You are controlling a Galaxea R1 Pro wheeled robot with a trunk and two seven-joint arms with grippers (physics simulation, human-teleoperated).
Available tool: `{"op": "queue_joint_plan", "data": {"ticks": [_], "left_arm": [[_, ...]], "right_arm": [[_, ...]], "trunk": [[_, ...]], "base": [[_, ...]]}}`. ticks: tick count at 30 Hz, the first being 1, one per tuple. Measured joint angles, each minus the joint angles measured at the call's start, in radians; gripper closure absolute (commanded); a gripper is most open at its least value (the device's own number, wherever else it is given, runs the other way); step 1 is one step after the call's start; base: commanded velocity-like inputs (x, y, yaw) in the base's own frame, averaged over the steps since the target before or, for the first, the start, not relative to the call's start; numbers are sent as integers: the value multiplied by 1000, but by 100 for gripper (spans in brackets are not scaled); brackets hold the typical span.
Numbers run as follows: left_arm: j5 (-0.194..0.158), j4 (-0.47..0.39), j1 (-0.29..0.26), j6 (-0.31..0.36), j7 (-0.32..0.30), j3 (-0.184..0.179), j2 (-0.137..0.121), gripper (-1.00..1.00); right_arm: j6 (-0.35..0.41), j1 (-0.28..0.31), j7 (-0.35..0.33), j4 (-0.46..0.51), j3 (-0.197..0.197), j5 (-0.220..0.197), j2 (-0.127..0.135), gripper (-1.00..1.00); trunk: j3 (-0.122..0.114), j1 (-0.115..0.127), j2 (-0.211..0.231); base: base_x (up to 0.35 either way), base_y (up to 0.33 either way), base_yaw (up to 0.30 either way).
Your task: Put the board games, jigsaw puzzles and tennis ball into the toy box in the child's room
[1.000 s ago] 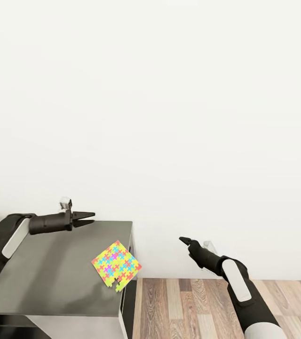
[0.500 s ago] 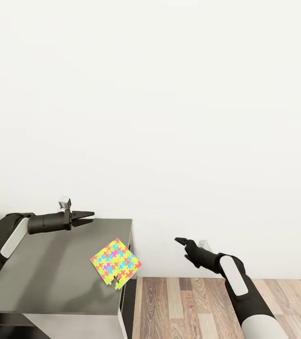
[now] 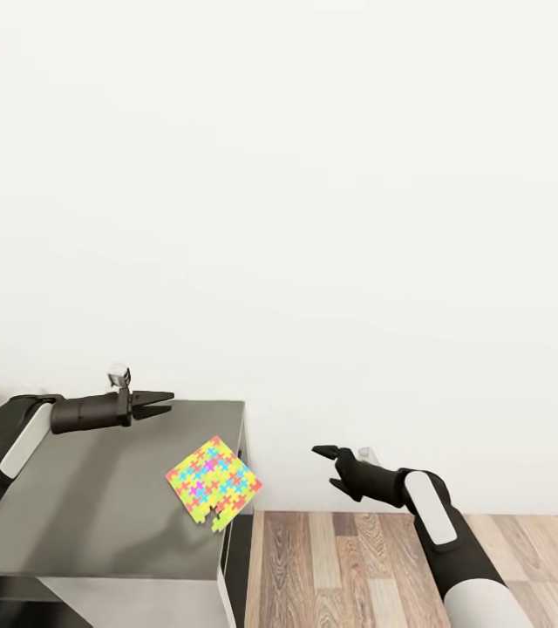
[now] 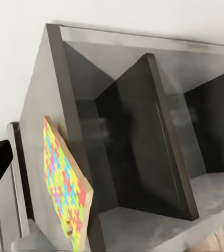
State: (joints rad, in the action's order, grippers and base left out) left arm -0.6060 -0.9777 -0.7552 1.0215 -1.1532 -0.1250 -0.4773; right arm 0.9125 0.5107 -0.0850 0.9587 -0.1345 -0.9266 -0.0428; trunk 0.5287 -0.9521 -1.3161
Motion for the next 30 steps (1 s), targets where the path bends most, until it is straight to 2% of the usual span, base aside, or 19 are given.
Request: {"op": "queue_joint_plan", "data": {"ticks": [11, 13, 18, 21, 26, 30], "left_arm": [[-1, 0, 0, -2, 0, 0, 1, -100], [-1, 0, 0, -1, 0, 0, 1, -100], [-1, 0, 0, 1, 0, -1, 2, -100], [-1, 0, 0, 1, -1, -1, 1, -100], [-2, 0, 1, 1, -1, -1, 3, -100], [-2, 0, 1, 0, -2, 0, 2, -100]], "right_arm": [[13, 19, -5, -6, 4, 2, -14, -100], [14, 23, -7, -8, 16, 1, -15, -100], [41, 32, -9, -9, 66, -1, -17, -100], [55, 34, -9, -9, 81, -1, -18, -100], [66, 35, -9, -8, 90, -2, -56, -100], [82, 35, -9, -9, 94, -1, -73, -100]], "trunk": [[34, -42, -77], [41, -50, -91], [41, -50, -91], [41, -50, -91], [41, -50, -91], [41, -50, -91]], "base": [[0, 0, 0], [0, 0, 0], [0, 0, 0], [0, 0, 0], [0, 0, 0], [0, 54, 0]]}}
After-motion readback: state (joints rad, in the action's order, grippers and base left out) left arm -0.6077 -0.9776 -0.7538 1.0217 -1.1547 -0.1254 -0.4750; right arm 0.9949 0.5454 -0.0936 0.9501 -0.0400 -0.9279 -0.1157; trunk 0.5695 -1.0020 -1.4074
